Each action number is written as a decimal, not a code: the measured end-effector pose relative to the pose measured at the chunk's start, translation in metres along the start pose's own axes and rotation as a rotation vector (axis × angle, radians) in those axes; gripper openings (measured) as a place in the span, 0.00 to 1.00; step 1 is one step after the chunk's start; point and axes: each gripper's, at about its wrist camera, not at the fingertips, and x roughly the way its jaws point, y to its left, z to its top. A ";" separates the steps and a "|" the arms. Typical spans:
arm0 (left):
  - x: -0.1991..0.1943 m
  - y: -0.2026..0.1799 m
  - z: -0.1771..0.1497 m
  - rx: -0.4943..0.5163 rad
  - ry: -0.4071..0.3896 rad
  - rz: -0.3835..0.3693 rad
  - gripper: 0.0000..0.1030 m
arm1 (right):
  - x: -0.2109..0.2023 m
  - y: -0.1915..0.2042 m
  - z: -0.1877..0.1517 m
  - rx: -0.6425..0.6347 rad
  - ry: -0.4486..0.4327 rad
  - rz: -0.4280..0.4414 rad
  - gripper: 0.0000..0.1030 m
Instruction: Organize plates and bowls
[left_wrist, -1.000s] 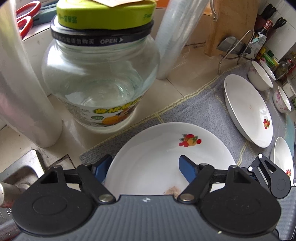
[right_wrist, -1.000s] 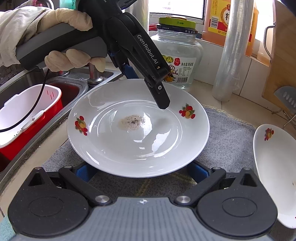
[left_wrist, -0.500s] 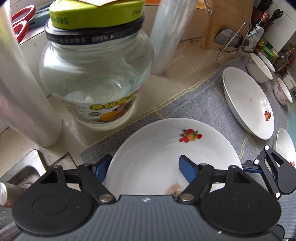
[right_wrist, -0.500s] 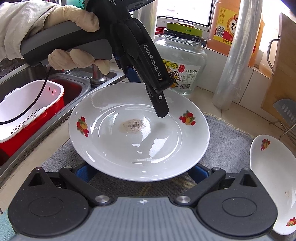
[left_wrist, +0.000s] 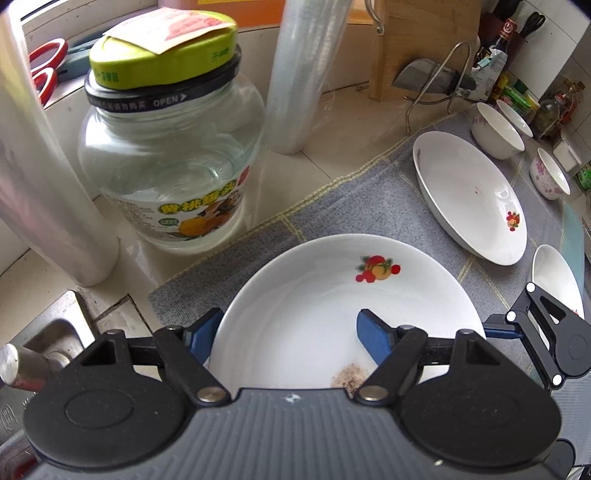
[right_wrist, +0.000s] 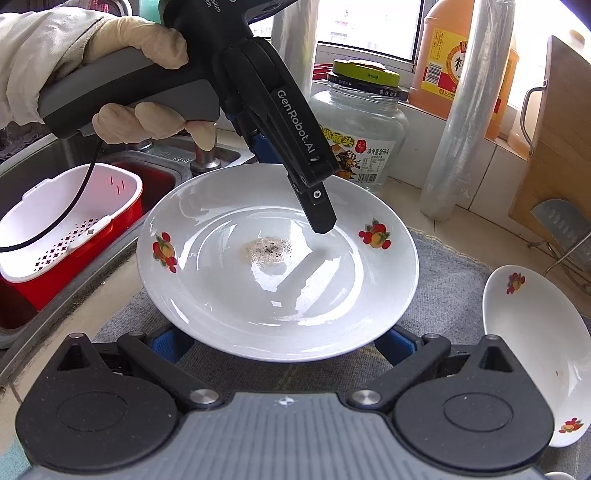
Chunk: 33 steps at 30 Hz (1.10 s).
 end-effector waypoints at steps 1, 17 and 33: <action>-0.002 -0.003 -0.002 0.005 -0.002 0.001 0.75 | -0.001 0.000 0.000 -0.001 -0.001 -0.002 1.00; -0.021 -0.057 -0.038 0.033 -0.020 0.010 0.75 | -0.036 0.010 -0.029 -0.020 0.000 -0.004 1.00; -0.013 -0.095 -0.076 0.009 0.016 0.020 0.75 | -0.063 0.020 -0.068 -0.053 0.045 0.035 1.00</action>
